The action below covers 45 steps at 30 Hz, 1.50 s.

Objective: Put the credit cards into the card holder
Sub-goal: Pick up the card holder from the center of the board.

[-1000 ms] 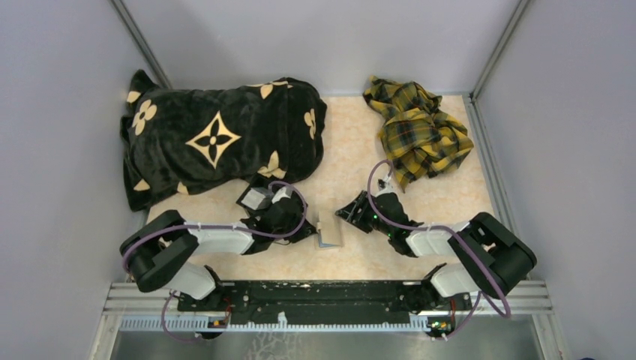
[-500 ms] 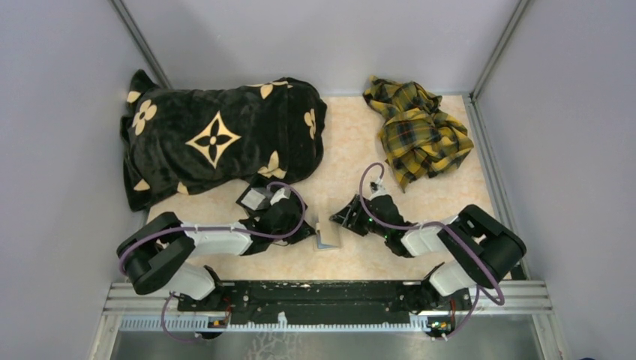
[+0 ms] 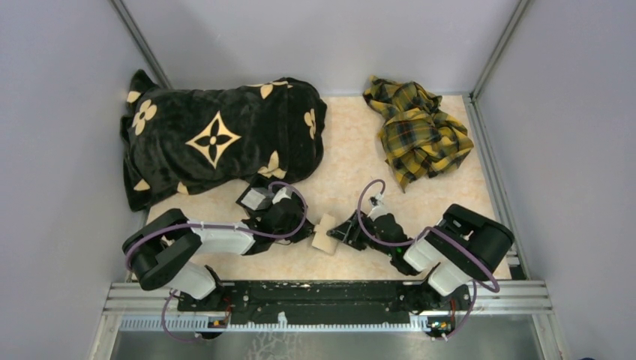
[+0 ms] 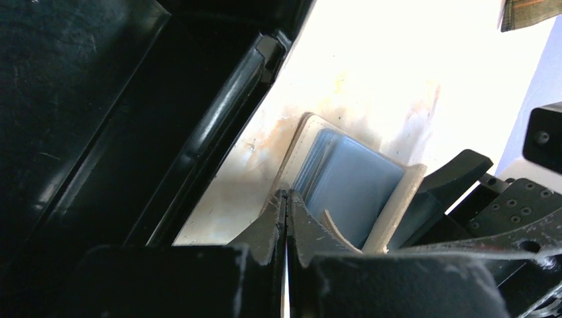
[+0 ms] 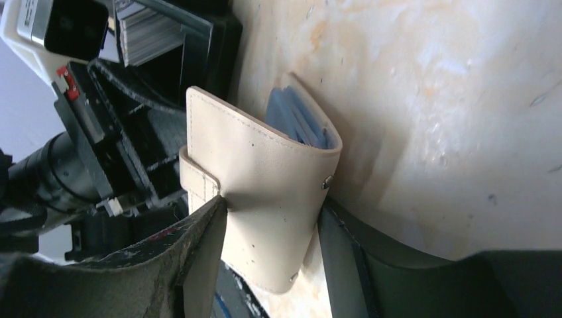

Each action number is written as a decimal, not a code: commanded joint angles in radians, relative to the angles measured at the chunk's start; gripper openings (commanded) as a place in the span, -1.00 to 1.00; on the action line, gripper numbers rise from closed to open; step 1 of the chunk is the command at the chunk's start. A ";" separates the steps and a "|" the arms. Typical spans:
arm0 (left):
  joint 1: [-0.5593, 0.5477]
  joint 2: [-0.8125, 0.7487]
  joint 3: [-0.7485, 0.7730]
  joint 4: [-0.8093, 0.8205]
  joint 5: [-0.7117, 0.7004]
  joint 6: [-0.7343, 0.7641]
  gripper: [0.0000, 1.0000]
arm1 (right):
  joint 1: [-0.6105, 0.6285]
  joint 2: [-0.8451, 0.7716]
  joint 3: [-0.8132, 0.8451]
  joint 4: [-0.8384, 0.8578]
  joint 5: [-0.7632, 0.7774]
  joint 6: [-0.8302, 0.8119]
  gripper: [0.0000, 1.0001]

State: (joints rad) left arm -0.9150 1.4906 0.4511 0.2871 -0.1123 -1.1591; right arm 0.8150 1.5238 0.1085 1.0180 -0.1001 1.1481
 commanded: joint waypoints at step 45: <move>-0.076 -0.125 -0.041 -0.317 -0.079 -0.006 -0.90 | 0.078 -0.223 -0.025 -0.052 0.014 0.017 -1.00</move>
State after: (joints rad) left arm -0.9913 1.3869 0.4377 0.1509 -0.1642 -1.1992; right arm 0.8860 1.6066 0.0082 1.3552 -0.1234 1.2842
